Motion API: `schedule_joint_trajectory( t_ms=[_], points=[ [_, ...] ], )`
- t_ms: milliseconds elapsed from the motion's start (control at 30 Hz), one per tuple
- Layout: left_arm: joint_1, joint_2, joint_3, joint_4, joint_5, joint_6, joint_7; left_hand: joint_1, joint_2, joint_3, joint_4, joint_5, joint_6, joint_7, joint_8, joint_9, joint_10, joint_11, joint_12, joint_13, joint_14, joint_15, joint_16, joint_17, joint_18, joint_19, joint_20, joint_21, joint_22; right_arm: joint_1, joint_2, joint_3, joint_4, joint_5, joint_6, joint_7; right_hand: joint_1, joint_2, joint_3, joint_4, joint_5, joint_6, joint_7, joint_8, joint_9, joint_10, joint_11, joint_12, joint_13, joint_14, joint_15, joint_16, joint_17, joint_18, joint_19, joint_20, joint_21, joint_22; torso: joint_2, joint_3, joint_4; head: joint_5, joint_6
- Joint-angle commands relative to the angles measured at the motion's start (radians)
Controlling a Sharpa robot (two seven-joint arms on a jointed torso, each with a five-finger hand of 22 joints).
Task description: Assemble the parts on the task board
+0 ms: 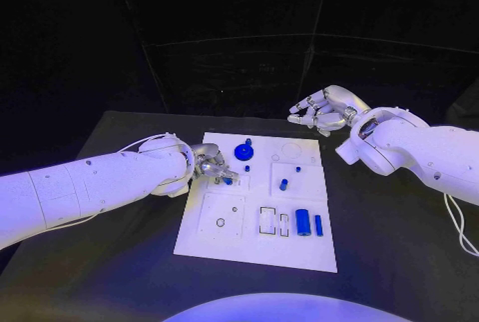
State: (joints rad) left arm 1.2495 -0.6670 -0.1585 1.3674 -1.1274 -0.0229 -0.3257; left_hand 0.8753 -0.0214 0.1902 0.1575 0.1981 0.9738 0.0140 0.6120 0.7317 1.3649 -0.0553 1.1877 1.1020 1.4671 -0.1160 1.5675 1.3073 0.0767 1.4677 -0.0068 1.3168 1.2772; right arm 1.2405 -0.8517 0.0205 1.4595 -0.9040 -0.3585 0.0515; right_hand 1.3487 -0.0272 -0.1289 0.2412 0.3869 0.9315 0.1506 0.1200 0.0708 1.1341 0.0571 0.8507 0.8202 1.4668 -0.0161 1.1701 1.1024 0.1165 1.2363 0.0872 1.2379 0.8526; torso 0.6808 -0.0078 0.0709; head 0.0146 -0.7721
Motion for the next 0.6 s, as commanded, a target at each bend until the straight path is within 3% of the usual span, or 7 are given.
schedule_joint_trajectory(
  t_ms=[33,233,367,600],
  points=[
    [0.001,0.002,0.001,-0.002,0.007,-0.005,0.000,0.001,0.016,0.000,0.008,0.004,0.005,-0.001,-0.004,-0.001,-0.008,0.001,0.004,0.000,0.104,0.004,0.003,0.263,-0.009,0.021,0.003,-0.005,0.001,0.002,0.001,0.001,0.000,-0.002,0.006,0.006,-0.001,0.007,-0.005,0.000,0.004,-0.001,-0.002,0.003,-0.001,-0.005,0.003,-0.006,-0.001,0.011,-0.003,-0.003,-0.001,0.016,0.000,0.000,-0.006,-0.001,0.000,0.0000,0.0003,0.000,0.000],
    [0.001,0.004,0.001,-0.003,0.014,-0.006,0.000,0.019,0.060,0.008,0.021,0.008,0.003,-0.001,-0.005,-0.001,-0.009,0.001,0.004,0.000,0.104,0.004,0.003,0.263,-0.009,0.021,0.003,-0.005,0.004,0.002,0.002,0.001,-0.001,-0.002,0.007,0.006,-0.003,0.011,-0.006,0.002,0.004,-0.001,-0.002,0.004,-0.001,-0.004,0.003,-0.004,-0.001,0.011,-0.003,-0.003,0.000,0.016,0.000,0.000,-0.006,-0.001,0.000,-0.0004,0.0001,0.000,0.000],
    [0.001,0.005,0.001,-0.003,0.019,-0.003,0.001,0.052,0.086,0.033,0.010,0.010,-0.001,-0.002,-0.007,-0.002,-0.009,0.000,0.005,0.000,0.104,0.003,0.003,0.263,-0.009,0.022,0.003,-0.005,0.005,0.002,0.002,0.001,-0.001,-0.002,0.008,0.005,-0.003,0.011,-0.006,0.002,0.004,-0.001,-0.002,0.004,-0.001,-0.004,0.003,-0.004,-0.001,0.011,-0.003,-0.003,0.000,0.016,0.000,0.000,-0.006,-0.001,0.000,-0.0005,0.0000,-0.001,0.000],
    [0.002,0.004,0.001,0.001,0.030,0.003,0.001,0.118,0.071,0.085,-0.045,0.008,-0.009,-0.002,-0.010,-0.003,-0.012,0.000,0.002,-0.004,0.104,0.003,0.003,0.263,-0.009,0.021,0.002,-0.007,0.006,0.002,0.002,0.001,-0.001,-0.002,0.010,0.004,-0.002,0.013,-0.005,0.003,0.005,-0.001,-0.002,0.004,-0.001,-0.003,0.003,-0.002,0.001,0.012,-0.003,-0.003,0.001,0.016,0.001,0.000,-0.006,0.000,-0.001,-0.0004,0.0006,-0.001,-0.003]
  ],
)
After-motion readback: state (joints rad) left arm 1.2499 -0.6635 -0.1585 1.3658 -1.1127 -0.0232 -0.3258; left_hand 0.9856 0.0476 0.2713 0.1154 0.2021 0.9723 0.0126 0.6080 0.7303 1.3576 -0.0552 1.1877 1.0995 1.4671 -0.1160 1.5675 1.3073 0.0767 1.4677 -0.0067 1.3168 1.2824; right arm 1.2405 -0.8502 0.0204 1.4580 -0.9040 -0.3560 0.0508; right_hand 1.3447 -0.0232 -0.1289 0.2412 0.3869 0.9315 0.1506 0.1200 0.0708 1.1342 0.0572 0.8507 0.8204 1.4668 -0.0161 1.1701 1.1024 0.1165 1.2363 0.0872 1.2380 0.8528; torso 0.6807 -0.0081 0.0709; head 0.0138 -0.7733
